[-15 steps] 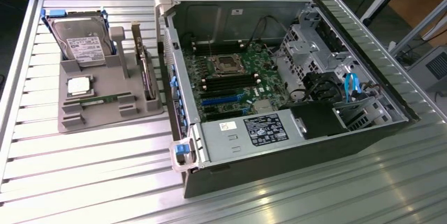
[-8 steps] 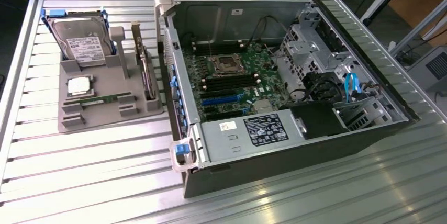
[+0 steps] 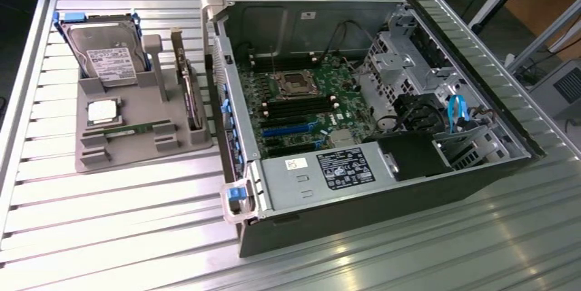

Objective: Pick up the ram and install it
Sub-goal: 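Pick up the ram and move it above insertion slot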

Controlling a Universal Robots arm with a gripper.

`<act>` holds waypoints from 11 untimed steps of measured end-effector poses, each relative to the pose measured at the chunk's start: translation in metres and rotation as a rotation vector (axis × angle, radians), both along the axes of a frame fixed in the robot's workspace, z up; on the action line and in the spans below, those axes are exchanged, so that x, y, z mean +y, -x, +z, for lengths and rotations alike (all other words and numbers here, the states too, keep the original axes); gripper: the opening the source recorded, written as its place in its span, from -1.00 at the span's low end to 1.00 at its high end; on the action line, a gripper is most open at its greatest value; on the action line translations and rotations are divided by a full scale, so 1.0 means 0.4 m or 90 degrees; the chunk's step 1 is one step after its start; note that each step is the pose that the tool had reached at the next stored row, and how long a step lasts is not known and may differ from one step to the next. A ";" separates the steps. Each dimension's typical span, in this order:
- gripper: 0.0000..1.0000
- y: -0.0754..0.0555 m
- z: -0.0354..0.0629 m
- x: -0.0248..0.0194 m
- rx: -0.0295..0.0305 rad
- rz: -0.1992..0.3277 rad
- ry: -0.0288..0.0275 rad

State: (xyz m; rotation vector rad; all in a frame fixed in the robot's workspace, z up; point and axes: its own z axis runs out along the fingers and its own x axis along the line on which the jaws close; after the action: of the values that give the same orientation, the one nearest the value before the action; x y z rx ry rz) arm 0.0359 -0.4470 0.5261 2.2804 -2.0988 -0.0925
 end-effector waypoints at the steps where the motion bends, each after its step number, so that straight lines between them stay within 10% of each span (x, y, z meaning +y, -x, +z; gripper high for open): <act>1: -0.76 0.012 -0.016 0.000 0.0000 -0.002 0.0001; 11: -0.76 0.114 -0.169 0.000 0.0000 -0.033 0.0015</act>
State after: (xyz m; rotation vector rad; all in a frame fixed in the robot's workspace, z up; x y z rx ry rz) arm -0.0095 -0.4469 0.4583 2.2251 -2.1572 -0.0915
